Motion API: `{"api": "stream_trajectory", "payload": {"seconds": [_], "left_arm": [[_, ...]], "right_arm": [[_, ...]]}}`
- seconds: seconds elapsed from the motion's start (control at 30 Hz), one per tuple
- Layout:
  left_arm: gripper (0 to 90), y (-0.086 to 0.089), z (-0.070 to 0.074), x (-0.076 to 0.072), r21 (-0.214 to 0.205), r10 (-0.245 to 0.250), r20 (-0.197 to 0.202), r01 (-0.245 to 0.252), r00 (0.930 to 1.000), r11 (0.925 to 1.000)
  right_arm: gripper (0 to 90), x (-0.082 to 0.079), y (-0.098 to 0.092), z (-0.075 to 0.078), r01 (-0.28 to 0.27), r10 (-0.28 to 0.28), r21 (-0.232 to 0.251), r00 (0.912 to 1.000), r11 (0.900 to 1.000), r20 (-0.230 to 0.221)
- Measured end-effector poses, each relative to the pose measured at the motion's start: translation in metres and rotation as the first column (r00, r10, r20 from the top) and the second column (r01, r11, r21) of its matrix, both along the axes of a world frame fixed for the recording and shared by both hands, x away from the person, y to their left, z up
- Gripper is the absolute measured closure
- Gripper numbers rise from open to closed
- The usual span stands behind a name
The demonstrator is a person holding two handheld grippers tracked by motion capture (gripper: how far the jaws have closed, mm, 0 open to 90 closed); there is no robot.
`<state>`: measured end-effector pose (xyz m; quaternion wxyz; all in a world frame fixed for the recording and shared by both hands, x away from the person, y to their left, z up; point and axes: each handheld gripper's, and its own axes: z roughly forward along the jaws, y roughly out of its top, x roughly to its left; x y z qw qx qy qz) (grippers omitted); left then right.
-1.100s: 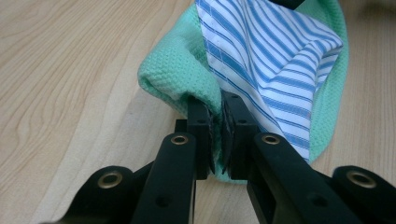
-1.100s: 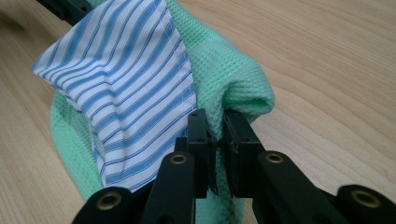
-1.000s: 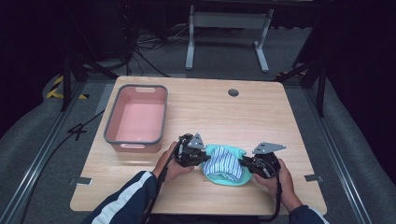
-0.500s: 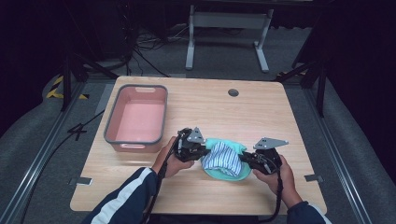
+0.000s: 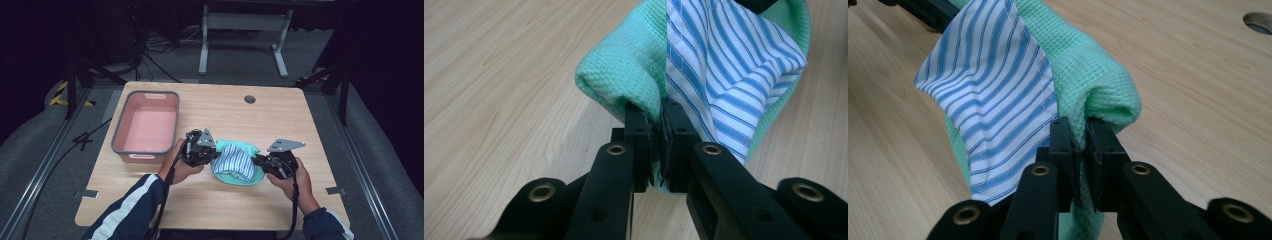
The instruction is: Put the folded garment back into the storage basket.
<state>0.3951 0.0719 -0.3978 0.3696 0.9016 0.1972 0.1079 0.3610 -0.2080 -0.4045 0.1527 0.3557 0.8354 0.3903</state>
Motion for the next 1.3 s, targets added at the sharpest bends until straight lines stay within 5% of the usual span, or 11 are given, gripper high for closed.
{"api": "stream_trajectory", "payload": {"seconds": [0.73, 0.93, 1.3], "left_arm": [[83.8, 0.049, 0.036, 0.008, -0.002, 0.078, 0.056, -0.078, 0.9954, 0.9970], [83.8, 0.059, 0.045, 0.009, 0.026, 0.085, 0.072, -0.087, 0.9938, 0.9959], [83.8, 0.078, 0.062, 0.011, 0.015, 0.131, 0.085, -0.132, 0.9878, 0.9911]], "right_arm": [[82.6, 0.026, 0.052, 0.041, -0.080, 0.080, 0.001, 0.9938, 0.9968, 0.078], [82.6, 0.033, 0.064, 0.045, -0.098, 0.098, 0.002, 0.9920, 0.9951, 0.079], [82.5, 0.046, 0.084, 0.059, -0.129, 0.127, 0.024, 0.9888, 0.9913, 0.078]]}}
